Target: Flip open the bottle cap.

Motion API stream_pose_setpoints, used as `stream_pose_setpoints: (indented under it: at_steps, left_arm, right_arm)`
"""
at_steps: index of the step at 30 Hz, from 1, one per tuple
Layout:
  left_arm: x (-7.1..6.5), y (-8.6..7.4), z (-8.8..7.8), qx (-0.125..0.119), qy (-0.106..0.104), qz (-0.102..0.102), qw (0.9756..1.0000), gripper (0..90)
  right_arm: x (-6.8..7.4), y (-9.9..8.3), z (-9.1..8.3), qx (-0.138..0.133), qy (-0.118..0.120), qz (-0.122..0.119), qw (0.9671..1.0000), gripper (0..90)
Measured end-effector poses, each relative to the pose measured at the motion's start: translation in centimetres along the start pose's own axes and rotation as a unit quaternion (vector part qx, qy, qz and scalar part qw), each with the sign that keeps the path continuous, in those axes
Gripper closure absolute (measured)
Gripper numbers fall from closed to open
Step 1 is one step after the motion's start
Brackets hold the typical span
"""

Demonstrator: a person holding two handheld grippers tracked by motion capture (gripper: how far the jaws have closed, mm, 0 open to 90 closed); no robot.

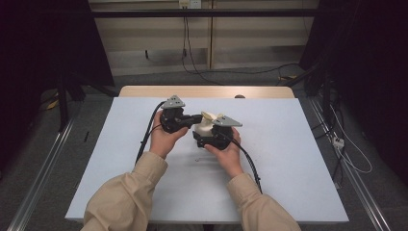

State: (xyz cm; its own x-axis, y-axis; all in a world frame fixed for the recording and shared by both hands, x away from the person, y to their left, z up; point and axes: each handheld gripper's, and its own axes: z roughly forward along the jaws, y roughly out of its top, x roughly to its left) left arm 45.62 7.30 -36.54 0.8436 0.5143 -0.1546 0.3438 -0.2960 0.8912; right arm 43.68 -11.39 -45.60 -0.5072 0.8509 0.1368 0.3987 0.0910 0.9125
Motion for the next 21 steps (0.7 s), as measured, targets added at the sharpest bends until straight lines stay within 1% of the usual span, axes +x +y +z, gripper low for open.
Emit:
stream_pose_setpoints:
  at_steps: [21]
  left_arm:
    - [-0.10,0.32,0.33,-0.001,0.000,-0.001,1.0000,90.0]
  right_arm:
    - [0.03,-0.01,0.02,0.000,0.000,0.001,1.0000,4.8]
